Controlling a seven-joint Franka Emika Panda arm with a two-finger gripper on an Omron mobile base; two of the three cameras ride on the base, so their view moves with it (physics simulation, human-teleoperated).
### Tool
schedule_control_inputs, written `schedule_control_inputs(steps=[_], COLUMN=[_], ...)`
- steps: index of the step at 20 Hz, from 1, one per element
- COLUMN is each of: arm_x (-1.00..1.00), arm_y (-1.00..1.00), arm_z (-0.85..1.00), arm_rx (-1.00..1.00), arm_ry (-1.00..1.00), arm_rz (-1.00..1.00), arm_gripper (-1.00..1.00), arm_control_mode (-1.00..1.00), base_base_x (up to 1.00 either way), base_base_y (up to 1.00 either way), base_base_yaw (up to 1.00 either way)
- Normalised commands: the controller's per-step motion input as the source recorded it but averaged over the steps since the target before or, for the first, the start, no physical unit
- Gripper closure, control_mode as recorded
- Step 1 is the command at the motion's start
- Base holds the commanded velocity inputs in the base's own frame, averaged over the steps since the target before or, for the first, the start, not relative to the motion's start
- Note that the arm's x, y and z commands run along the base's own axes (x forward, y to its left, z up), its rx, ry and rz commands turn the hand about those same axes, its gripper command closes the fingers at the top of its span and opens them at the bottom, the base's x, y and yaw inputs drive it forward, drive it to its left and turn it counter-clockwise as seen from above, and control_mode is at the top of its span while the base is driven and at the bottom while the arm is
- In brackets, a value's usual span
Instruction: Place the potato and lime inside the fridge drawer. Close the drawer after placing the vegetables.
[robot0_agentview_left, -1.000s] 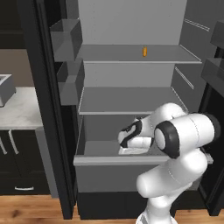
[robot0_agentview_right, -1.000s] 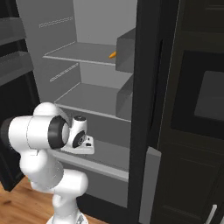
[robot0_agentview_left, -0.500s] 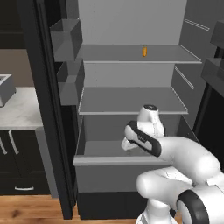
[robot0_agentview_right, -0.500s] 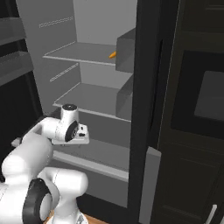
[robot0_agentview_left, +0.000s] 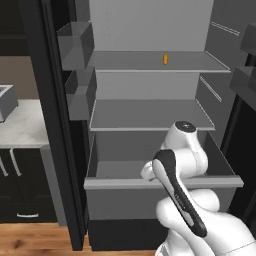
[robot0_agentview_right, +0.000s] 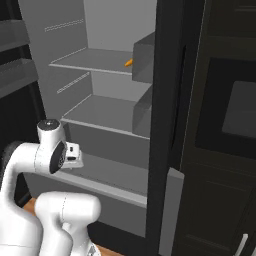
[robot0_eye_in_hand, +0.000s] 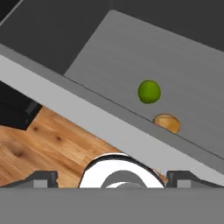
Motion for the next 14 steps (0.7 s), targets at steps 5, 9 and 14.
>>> schedule_control_inputs(steps=[5,9,14], arm_x=[-0.62,-0.08,0.0], arm_y=[0.27,0.3,0.5], arm_z=[0.26,-0.48,-0.92], arm_rx=[0.0,-0.01,-0.06], arm_ry=[0.0,0.03,0.04], arm_rz=[-0.03,-0.04,0.0], arm_gripper=[-1.0,-1.0,-1.0], arm_control_mode=[-1.0,-1.0,-1.0], base_base_x=[0.0,0.0,0.0], base_base_y=[0.0,0.0,0.0], base_base_yaw=[0.0,0.0,0.0])
